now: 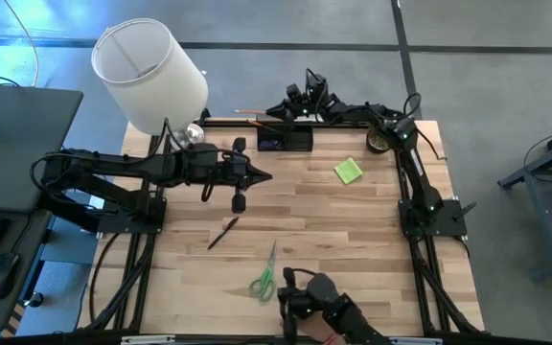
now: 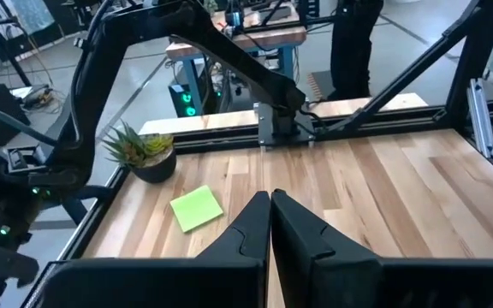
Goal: Pick and place office supplies into organizer
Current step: Put the orange pencil into the black desk organizer
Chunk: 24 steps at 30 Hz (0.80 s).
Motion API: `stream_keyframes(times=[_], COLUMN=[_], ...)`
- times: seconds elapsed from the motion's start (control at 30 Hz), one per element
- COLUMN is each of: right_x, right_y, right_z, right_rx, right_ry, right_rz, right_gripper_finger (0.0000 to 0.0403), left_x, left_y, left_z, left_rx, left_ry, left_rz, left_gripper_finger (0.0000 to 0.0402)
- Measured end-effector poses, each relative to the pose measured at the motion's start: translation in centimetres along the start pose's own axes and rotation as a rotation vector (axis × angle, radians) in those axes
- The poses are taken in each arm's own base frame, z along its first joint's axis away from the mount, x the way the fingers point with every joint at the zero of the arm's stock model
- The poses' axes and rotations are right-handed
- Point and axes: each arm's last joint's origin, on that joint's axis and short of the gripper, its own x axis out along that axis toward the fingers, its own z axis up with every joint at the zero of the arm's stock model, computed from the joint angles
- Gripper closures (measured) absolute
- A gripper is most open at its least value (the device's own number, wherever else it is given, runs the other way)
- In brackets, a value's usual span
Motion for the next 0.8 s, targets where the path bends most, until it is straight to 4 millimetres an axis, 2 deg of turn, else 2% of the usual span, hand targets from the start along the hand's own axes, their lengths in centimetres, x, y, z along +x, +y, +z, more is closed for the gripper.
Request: stream_keyframes(times=[0.2, 0.37, 0.57, 0.8], right_x=[-0.5, -1.0, -1.2, -1.2], right_y=[-0.4, -1.0, -1.1, -0.7], right_z=[0.0, -0.3, -1.2, -1.0], right_rx=[0.064, 0.094, 0.138, 0.110], right_ry=[0.009, 0.033, 0.098, 0.113], right_rz=[0.005, -0.025, -0.024, 0.047], right_gripper_finger=[0.0326, 0.0302, 0.0313, 0.0338], left_x=[-0.1, -0.1, -0.1, -0.4], left_y=[-0.1, -0.1, -0.1, -0.1], left_z=[-0.4, -0.6, -0.7, -0.7], left_rx=[0.001, 0.002, 0.002, 0.000], left_ry=[0.045, 0.069, 0.079, 0.086], left_rz=[-0.007, -0.002, -0.003, -0.001], left_gripper_finger=[0.0401, 0.0401, 0.0401, 0.0401])
